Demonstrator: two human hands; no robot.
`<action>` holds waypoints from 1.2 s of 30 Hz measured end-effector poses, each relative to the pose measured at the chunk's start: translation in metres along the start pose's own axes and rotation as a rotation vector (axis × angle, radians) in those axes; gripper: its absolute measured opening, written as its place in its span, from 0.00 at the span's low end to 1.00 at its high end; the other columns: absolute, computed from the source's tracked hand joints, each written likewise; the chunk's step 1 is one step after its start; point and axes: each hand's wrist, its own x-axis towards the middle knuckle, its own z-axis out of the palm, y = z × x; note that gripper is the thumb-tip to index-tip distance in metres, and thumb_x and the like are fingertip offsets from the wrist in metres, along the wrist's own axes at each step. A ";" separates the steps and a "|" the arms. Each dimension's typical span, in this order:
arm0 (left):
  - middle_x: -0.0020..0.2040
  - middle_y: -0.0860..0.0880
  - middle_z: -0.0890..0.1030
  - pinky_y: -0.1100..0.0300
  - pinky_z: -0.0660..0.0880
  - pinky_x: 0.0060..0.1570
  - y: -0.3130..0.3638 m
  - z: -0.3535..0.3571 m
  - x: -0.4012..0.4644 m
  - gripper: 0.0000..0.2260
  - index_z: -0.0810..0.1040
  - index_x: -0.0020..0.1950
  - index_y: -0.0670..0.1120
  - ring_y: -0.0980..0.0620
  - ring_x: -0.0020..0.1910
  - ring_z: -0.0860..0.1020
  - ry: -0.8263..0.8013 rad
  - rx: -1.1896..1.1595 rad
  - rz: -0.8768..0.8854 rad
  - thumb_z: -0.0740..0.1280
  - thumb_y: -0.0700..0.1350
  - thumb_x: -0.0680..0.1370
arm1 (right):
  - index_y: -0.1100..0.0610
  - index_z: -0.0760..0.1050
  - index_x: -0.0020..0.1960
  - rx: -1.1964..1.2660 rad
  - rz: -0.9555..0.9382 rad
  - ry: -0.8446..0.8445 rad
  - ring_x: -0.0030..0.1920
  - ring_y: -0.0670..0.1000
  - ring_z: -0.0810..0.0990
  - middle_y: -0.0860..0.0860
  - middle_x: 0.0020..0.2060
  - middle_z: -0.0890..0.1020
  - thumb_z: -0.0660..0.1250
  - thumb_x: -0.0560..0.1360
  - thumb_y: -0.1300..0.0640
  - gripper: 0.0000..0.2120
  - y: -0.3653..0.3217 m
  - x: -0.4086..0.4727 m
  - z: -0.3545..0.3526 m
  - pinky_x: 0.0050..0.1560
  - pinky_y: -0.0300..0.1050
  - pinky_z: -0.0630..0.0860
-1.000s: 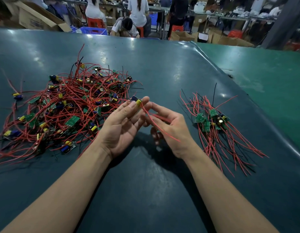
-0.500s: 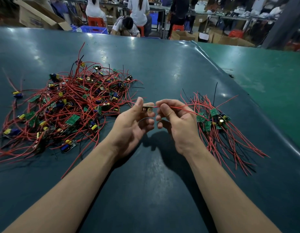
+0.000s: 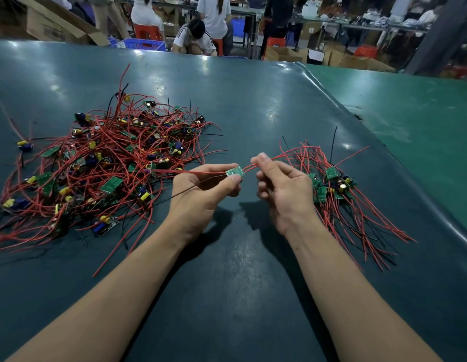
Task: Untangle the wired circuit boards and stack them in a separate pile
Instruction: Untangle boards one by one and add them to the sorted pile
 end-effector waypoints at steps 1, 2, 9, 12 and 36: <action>0.37 0.44 0.84 0.59 0.80 0.44 0.000 0.000 0.000 0.08 0.84 0.47 0.45 0.51 0.35 0.81 0.007 0.007 0.005 0.72 0.33 0.73 | 0.57 0.84 0.37 0.003 -0.019 0.052 0.25 0.43 0.71 0.48 0.26 0.77 0.71 0.76 0.58 0.10 -0.003 0.002 -0.003 0.23 0.33 0.65; 0.37 0.44 0.84 0.61 0.79 0.43 0.002 0.000 0.000 0.08 0.84 0.47 0.45 0.51 0.35 0.81 0.005 0.011 0.009 0.72 0.32 0.73 | 0.57 0.83 0.36 0.012 -0.038 0.104 0.24 0.42 0.71 0.48 0.26 0.78 0.71 0.76 0.59 0.10 -0.005 0.005 -0.007 0.22 0.33 0.65; 0.36 0.38 0.83 0.62 0.78 0.40 0.006 -0.003 -0.004 0.06 0.84 0.46 0.43 0.52 0.32 0.79 -0.043 0.030 0.030 0.74 0.34 0.71 | 0.58 0.81 0.35 0.047 -0.108 0.378 0.21 0.42 0.69 0.46 0.23 0.76 0.71 0.76 0.59 0.11 -0.014 0.015 -0.022 0.20 0.34 0.63; 0.34 0.42 0.83 0.61 0.77 0.37 0.005 -0.005 -0.001 0.06 0.84 0.43 0.42 0.51 0.30 0.78 -0.009 -0.122 0.018 0.75 0.35 0.68 | 0.59 0.78 0.35 0.209 -0.126 0.516 0.21 0.42 0.68 0.47 0.23 0.75 0.68 0.78 0.59 0.13 -0.023 0.020 -0.033 0.20 0.34 0.62; 0.23 0.48 0.67 0.62 0.54 0.28 0.004 -0.004 0.007 0.27 0.75 0.26 0.47 0.54 0.20 0.62 0.032 -0.098 -0.185 0.61 0.66 0.73 | 0.54 0.73 0.33 0.036 -0.224 0.285 0.19 0.47 0.68 0.48 0.22 0.74 0.69 0.76 0.45 0.18 0.002 -0.018 0.009 0.19 0.34 0.62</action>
